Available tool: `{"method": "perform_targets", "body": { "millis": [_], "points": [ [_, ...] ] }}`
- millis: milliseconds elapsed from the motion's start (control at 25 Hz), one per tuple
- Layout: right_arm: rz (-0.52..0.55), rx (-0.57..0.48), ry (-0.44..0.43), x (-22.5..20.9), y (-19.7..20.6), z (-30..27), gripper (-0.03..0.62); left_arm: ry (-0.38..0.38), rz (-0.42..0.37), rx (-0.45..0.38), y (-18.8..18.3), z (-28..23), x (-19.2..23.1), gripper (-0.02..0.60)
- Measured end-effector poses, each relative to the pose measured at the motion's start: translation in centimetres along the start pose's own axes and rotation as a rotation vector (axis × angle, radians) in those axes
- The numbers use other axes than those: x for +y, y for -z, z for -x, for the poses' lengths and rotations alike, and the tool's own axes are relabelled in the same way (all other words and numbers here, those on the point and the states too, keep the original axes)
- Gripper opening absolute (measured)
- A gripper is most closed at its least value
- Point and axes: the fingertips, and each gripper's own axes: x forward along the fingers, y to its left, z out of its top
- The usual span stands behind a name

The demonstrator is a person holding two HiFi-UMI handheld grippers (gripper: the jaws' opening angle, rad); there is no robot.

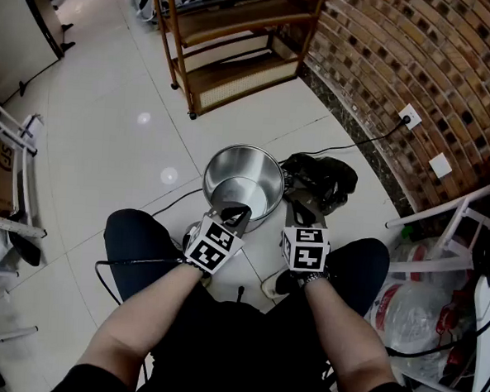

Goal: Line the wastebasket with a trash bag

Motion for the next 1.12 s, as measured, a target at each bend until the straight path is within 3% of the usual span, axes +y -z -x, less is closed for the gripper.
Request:
{"method": "perform_targets", "body": {
  "millis": [560,1120],
  "points": [
    [-0.166,0.18,0.253,-9.4,5.9,-2.2,0.17,-0.02,0.094,-0.027,-3.8,-4.2,0.5,0.002],
    [-0.153,0.356,0.319,-14.3,11.1,-8.7,0.199,-0.006,0.155,-0.019,-4.6,-6.5,1.0,0.003]
  ]
}}
